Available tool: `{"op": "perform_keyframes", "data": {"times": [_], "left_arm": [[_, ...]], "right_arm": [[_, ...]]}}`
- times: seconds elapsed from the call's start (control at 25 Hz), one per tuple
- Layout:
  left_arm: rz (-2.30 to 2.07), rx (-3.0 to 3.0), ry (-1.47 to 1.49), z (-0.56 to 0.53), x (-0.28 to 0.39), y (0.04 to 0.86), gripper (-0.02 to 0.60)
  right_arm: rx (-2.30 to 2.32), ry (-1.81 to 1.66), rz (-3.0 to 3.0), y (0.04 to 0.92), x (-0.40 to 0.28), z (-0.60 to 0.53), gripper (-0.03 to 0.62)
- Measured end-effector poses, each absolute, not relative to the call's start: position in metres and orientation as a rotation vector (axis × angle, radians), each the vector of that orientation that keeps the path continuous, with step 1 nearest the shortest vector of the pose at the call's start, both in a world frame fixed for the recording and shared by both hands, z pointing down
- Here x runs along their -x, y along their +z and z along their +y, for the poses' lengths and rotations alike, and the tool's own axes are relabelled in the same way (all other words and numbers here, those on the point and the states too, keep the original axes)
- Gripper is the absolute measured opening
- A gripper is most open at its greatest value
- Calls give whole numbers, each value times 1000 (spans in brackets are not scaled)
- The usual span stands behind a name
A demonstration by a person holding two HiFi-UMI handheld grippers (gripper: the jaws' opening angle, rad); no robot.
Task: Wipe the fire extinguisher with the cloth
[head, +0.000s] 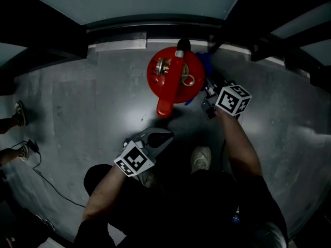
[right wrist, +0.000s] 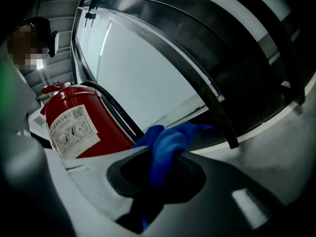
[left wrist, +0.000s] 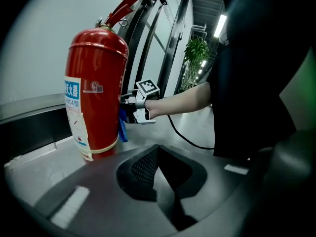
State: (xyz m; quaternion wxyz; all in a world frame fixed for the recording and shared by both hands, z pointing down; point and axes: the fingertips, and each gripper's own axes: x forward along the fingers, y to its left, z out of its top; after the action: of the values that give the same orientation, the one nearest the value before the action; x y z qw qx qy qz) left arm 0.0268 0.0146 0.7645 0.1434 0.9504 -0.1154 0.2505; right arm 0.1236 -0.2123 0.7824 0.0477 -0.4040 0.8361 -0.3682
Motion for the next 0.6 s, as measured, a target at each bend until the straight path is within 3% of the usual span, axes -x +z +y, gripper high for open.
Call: {"op": "perform_keyframes", "data": {"times": [0.6], "left_arm": [[-285, -2688, 820, 35, -14, 773, 8]], "right_arm": [[1378, -1395, 2347, 861, -129, -221, 61]]}}
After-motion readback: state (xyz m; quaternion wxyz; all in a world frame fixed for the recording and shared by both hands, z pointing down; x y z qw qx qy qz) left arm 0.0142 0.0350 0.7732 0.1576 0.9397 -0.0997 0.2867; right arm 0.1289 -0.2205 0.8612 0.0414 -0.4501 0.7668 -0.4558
